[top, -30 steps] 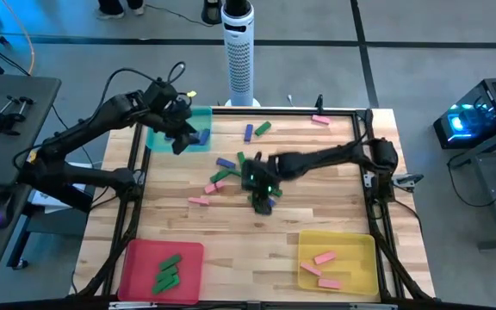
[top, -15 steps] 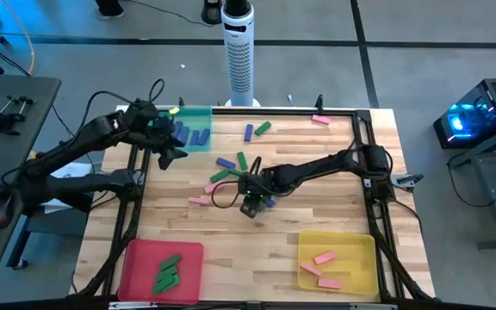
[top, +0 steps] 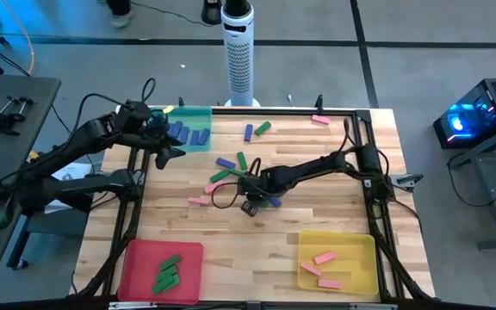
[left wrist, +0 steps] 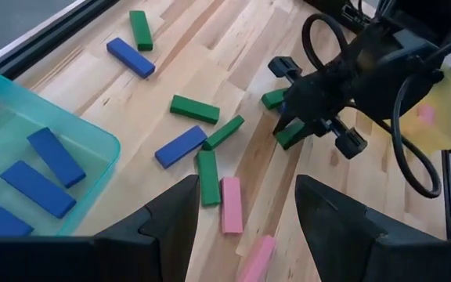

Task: Sort blocks
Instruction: Put the green block into the red bin

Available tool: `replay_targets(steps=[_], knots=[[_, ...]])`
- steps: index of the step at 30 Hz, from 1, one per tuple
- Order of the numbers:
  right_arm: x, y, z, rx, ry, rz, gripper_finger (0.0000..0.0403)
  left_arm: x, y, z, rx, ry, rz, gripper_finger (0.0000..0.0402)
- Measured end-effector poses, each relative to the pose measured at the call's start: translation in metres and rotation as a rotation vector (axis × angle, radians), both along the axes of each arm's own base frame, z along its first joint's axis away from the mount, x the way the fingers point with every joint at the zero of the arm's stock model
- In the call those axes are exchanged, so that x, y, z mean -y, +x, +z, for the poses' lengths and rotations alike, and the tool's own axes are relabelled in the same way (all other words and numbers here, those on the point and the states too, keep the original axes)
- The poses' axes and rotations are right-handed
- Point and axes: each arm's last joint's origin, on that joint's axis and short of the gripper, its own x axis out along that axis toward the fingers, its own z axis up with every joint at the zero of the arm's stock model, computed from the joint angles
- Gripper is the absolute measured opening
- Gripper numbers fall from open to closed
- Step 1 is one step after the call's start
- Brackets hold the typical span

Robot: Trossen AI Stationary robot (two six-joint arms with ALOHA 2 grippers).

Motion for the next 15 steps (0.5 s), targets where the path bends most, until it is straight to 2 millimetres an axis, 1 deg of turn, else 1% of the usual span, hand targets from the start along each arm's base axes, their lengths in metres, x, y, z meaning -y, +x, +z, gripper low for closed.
replay_targets(steps=[1,2,4,6,7,10,11,15], knots=[[0.003,0.0,0.001,0.001,0.005,0.002,0.005,0.0,0.0,0.0,-0.001,-0.004,0.007,0.0199],[0.006,0.0,0.002,0.004,0.008,0.011,0.0043,0.0,0.0,0.0,0.0,-0.007,0.013,0.0199],[0.013,-0.001,0.011,0.032,0.01,0.02,0.0044,0.0,0.0,0.0,0.009,-0.022,0.03,0.0199],[0.023,0.0,0.024,0.09,-0.027,0.006,0.0044,0.0,0.002,0.002,0.027,-0.039,0.047,0.0199],[0.027,0.0,0.038,0.152,-0.055,0.0,0.0044,0.0,0.002,0.002,0.034,-0.042,0.046,0.0199],[0.035,-0.004,0.101,0.387,-0.128,0.007,0.0044,0.003,0.006,0.004,0.059,-0.032,0.015,0.0199],[0.036,-0.006,0.117,0.455,-0.139,0.016,0.0044,0.005,0.008,0.006,0.074,-0.028,0.001,0.0199],[0.032,-0.018,0.171,0.695,-0.203,0.063,0.0044,0.015,0.023,0.007,0.219,-0.033,-0.07,0.0199]])
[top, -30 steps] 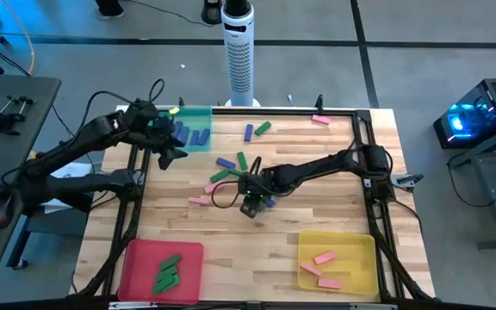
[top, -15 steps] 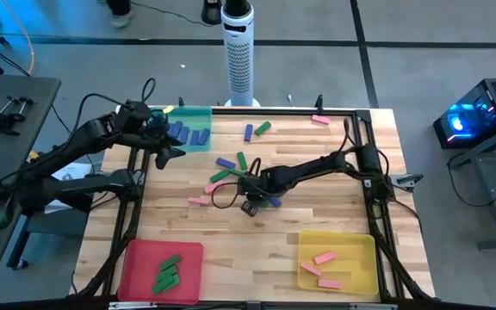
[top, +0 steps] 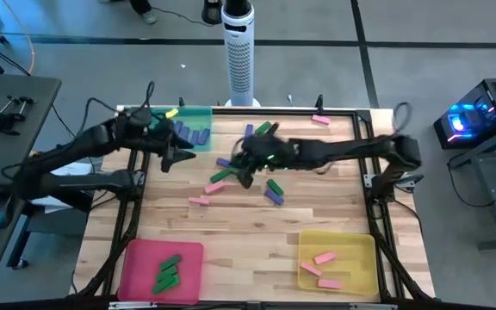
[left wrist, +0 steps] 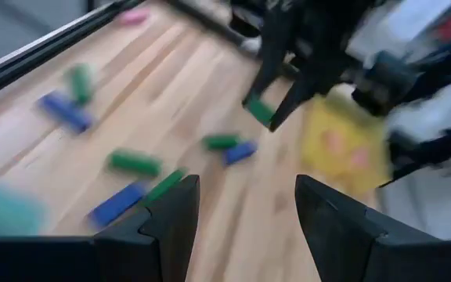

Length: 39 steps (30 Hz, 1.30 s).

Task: Sort blocks
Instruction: Put the green block into the red bin

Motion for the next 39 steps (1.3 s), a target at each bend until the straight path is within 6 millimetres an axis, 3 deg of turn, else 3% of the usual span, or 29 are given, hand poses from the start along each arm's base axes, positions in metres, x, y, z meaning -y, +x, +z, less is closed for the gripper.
replay_targets(steps=[3,5,12,18,24,39], knots=[[-0.008,-0.014,0.05,0.249,-0.044,0.036,0.0044,0.011,0.017,-0.004,0.179,-0.026,-0.063,0.0199],[-0.015,-0.022,0.071,0.358,-0.055,0.056,0.0044,0.02,0.028,-0.009,0.293,-0.025,-0.103,0.0199],[-0.035,-0.03,0.096,0.544,-0.082,0.135,0.0044,0.051,0.067,-0.023,0.537,0.203,-0.206,0.0199],[-0.041,-0.024,0.087,0.516,-0.089,0.167,0.0044,0.057,0.1,-0.035,0.614,0.171,-0.164,0.0199],[-0.041,-0.026,0.089,0.513,-0.075,0.168,0.0044,0.056,0.12,-0.045,0.702,0.081,-0.14,0.0199],[-0.039,-0.025,0.083,0.461,-0.102,0.148,0.0044,0.058,0.125,-0.043,0.791,0.174,-0.219,0.0199]])
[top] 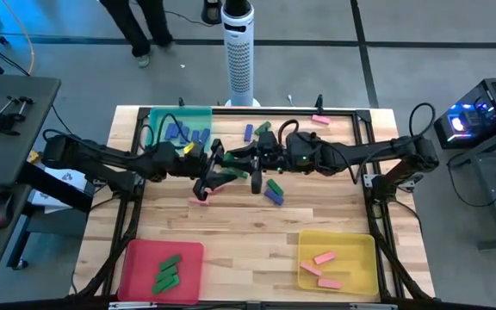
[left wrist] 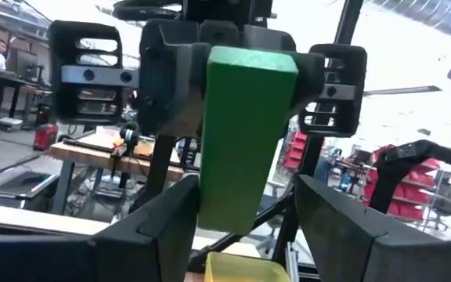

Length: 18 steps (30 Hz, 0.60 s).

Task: Sort blocks
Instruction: Put the green block into the red bin

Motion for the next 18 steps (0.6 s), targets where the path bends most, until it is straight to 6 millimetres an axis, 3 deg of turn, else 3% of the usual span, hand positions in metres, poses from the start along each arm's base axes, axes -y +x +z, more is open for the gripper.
replay_targets(steps=[13,18], knots=[[-0.001,0.007,-0.009,-0.019,0.023,-0.013,0.0044,-0.001,0.003,0.008,0.02,0.043,0.032,0.0215],[-0.001,0.012,-0.014,-0.028,0.06,-0.013,0.0044,-0.001,0.006,0.006,-0.034,0.073,0.04,0.0187]])
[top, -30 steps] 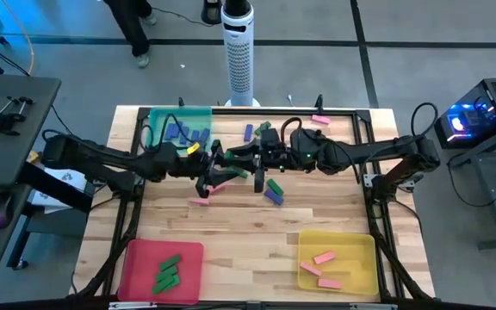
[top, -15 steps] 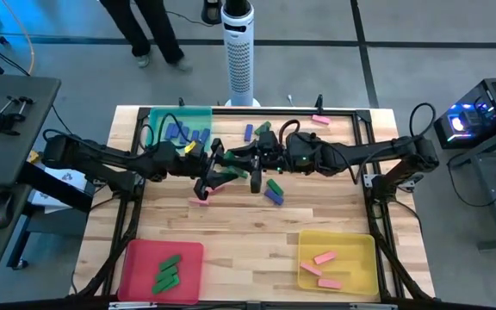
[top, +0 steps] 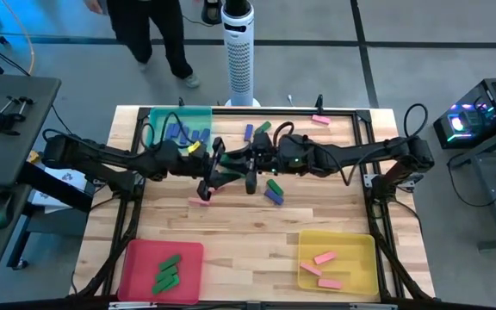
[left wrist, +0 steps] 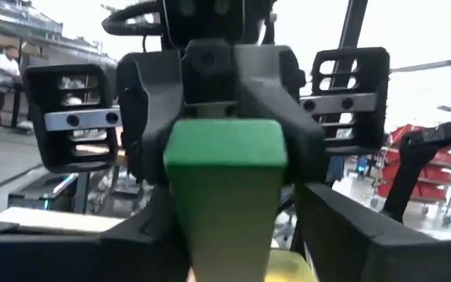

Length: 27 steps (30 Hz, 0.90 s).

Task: Sort blocks
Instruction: Put the green block into the red bin

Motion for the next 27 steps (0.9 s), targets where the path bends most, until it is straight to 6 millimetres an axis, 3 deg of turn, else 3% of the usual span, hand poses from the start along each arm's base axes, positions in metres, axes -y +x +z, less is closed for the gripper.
replay_targets(steps=[7,14,21,27], knots=[[-0.002,-0.001,-0.007,-0.066,0.067,0.044,0.0112,0.006,0.002,-0.008,-0.093,-0.013,-0.019,0.0071],[-0.003,-0.008,0.001,-0.063,0.088,0.15,0.0164,0.028,-0.015,-0.025,-0.416,-0.042,-0.056,0.0071],[-0.002,-0.027,0.012,-0.124,0.032,0.161,0.0168,0.064,-0.067,-0.041,-0.862,-0.135,-0.136,0.0071],[-0.001,-0.034,-0.015,-0.405,0.018,0.154,0.0168,0.098,-0.117,-0.061,-1.288,-0.272,-0.156,0.0071]])
